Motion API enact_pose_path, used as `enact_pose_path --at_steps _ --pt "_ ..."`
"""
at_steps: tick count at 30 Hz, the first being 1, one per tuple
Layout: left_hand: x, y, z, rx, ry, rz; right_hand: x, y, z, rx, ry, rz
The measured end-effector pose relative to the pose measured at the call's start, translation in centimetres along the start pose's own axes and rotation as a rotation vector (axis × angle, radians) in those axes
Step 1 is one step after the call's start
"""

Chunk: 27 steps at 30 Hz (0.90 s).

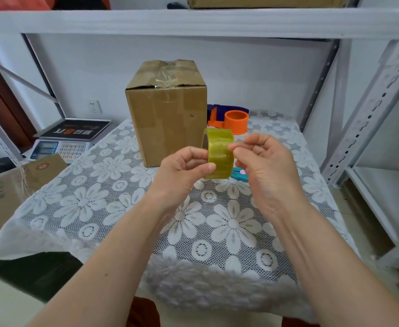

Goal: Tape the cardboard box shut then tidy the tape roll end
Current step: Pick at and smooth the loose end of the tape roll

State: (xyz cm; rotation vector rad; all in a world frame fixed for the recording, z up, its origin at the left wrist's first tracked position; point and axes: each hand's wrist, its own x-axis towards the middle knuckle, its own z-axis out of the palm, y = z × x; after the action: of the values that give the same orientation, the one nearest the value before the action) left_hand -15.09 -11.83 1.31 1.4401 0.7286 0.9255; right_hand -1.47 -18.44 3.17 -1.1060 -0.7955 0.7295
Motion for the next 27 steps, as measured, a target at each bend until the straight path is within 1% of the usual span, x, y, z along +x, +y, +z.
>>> enact_pose_path --at_steps 2,4,8,11,14,16,22,24,27 --pt "0.02 0.03 -0.01 0.004 0.001 0.007 0.12 -0.03 -0.12 0.140 -0.046 0.040" --pt "0.03 0.10 -0.06 0.012 -0.004 0.014 0.19 -0.04 -0.22 0.225 -0.078 0.051" --pt "0.21 -0.02 -0.09 0.006 -0.044 -0.008 0.33 -0.04 -0.43 0.306 -0.128 0.090" --pt "0.20 -0.17 -0.17 -0.087 -0.058 -0.032 0.34 -0.11 -0.42 0.357 -0.143 0.123" --pt "0.16 -0.20 -0.23 -0.141 -0.065 -0.046 0.24 -0.13 -0.37 0.348 -0.145 0.148" --pt "0.18 -0.20 -0.19 -0.150 -0.057 -0.054 0.15 -0.11 -0.37 0.309 -0.115 0.151" --pt "0.41 -0.06 -0.23 -0.186 -0.008 -0.105 0.31 0.31 -0.67 0.044 0.100 0.127" --pt "0.45 -0.05 -0.15 -0.189 0.006 -0.120 0.34 0.42 -0.62 0.043 0.125 0.147" --pt "0.62 -0.14 -0.06 -0.162 -0.001 -0.145 0.33 0.33 -0.57 0.135 0.115 0.190"
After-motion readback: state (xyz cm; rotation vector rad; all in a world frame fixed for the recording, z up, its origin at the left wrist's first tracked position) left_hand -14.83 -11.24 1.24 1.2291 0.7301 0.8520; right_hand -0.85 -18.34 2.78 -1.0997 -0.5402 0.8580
